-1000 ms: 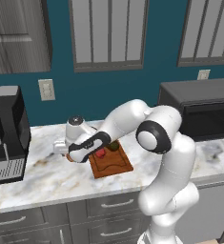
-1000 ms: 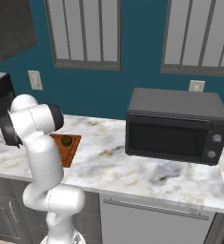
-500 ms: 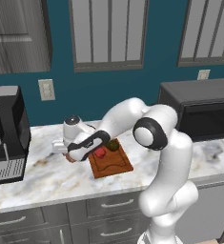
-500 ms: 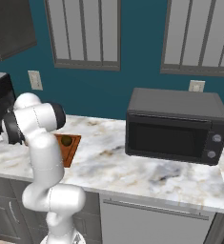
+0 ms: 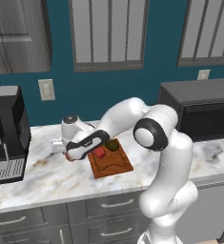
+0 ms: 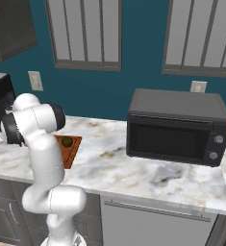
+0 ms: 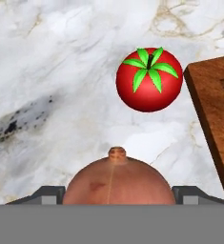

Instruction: Place the avocado, onion, tomato, and bell pepper on the cutting board.

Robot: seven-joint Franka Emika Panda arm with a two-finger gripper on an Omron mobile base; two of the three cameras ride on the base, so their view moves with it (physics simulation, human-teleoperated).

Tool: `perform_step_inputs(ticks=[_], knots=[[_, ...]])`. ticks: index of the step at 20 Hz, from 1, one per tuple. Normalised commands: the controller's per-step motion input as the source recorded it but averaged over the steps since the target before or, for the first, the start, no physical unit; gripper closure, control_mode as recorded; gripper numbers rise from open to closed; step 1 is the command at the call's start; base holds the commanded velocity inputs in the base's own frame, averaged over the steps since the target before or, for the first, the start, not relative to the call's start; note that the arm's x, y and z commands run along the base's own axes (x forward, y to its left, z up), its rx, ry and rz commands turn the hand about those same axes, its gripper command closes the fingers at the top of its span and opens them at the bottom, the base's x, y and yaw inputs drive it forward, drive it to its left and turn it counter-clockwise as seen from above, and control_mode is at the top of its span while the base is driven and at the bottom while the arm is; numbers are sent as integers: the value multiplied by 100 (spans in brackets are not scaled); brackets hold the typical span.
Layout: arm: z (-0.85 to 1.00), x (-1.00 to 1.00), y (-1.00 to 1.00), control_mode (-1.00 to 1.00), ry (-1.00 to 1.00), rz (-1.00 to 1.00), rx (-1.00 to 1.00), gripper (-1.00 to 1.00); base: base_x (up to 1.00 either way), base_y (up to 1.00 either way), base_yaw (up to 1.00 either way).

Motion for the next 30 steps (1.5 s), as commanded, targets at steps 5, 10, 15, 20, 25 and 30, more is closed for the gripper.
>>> perform_step_inputs(ticks=[5,10,15,20,25,30], knots=[[82,-46,0,-100,-6,0,0,100,0,0,0],[98,-70,-3,-100,-2,0,0,100,0,0,0],[79,-82,-29,-100,-8,3,0,100,0,0,0],[50,-42,-42,-100,-1,5,0,100,0,0,0],[32,-24,-67,-100,0,10,0,100,0,0,0],[9,-10,-60,-100,0,7,0,100,0,0,0]])
